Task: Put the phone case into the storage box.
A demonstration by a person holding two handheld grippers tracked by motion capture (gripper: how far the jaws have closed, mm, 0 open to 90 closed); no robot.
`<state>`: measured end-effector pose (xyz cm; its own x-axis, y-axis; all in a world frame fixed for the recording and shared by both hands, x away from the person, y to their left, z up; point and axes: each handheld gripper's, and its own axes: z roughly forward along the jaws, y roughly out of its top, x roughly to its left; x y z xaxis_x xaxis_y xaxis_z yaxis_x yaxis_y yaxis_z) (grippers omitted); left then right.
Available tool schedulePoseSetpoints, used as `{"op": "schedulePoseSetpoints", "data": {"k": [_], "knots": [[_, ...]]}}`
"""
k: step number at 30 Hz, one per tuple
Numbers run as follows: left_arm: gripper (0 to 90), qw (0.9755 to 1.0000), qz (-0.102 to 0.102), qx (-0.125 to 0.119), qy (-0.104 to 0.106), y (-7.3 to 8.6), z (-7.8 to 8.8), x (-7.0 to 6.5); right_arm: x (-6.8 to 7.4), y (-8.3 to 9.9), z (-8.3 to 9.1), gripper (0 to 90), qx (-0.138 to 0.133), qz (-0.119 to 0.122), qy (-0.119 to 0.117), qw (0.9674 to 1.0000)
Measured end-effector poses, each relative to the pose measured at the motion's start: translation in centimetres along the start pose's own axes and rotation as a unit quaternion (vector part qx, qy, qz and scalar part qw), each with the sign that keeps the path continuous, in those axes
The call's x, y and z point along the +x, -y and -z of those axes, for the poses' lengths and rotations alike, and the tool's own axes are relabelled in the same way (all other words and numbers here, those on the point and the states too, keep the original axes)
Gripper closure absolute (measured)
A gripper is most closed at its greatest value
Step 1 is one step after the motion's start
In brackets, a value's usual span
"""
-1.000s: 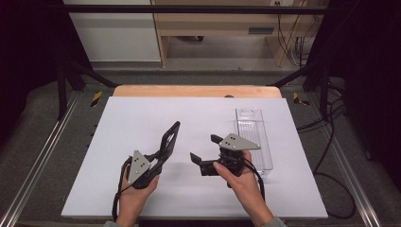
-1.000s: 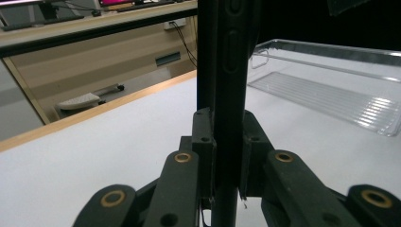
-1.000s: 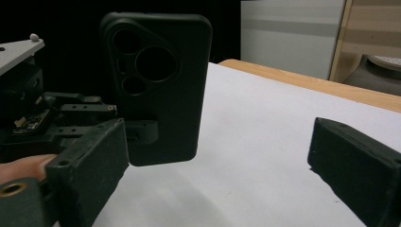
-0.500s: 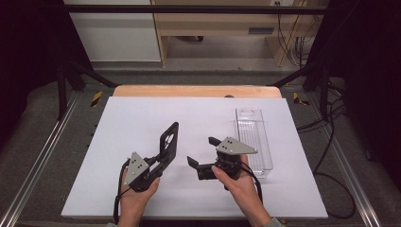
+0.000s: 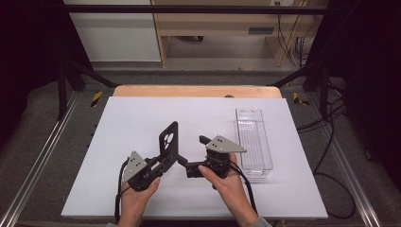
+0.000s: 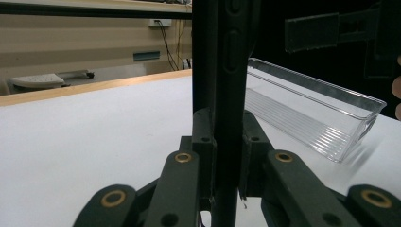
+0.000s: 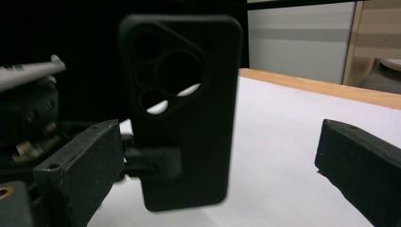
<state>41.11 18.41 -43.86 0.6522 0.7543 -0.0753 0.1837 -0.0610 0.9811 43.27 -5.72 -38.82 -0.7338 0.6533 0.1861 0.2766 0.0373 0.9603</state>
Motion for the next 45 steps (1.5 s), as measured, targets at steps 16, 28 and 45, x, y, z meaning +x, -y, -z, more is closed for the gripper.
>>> {"op": "schedulePoseSetpoints", "data": {"k": [16, 28, 45], "knots": [[80.3, 0.9999, -0.004, 0.008, 0.01, 0.0, -0.2, -0.6, 1.9, -2.0, -3.0, 2.4, -0.009, 0.009, -0.008, 0.9999], [80.2, 0.9996, 0.001, 0.01, 0.026, 0.0, -0.3, -0.9, 1.4, -2.1, -4.0, 2.3, -0.003, 0.011, 0.017, 0.9998], [80.2, 0.9989, 0.018, 0.012, 0.042, 0.1, -0.4, -0.8, 0.9, -1.6, -5.0, 4.5, 0.006, 0.009, -0.002, 0.9999]]}}
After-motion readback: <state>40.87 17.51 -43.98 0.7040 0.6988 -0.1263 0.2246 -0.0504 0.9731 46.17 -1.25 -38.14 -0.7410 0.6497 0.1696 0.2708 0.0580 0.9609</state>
